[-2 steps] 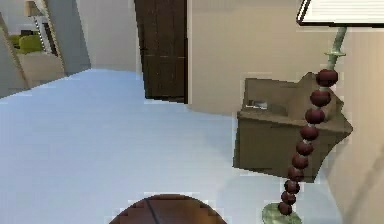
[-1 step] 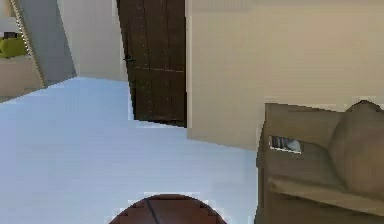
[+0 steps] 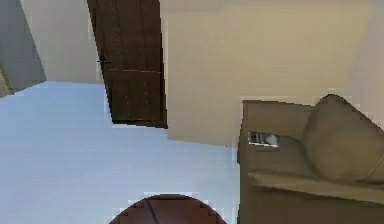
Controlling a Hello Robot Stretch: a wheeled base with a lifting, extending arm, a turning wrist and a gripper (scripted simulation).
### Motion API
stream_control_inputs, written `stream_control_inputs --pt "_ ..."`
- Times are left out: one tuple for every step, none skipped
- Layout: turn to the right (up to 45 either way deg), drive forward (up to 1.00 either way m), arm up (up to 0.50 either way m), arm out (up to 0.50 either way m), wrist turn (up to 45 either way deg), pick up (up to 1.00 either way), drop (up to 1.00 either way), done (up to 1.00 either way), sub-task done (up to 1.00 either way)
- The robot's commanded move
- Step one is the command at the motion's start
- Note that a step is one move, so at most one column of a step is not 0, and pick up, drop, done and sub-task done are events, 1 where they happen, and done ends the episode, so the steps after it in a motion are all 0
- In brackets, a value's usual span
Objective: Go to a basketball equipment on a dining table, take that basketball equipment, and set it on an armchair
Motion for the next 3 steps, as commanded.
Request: stream_control_inputs --pt "0.0 1.00 0.00 0.00 0.0 0.00 0.00 0.00 0.00" --pt "0.0 0.35 0.00 0.00 0.0 0.00 0.00 0.00 0.00" --pt "-45.0 0.00 0.00 0.00 0.0 0.00 0.00 0.00 0.00"
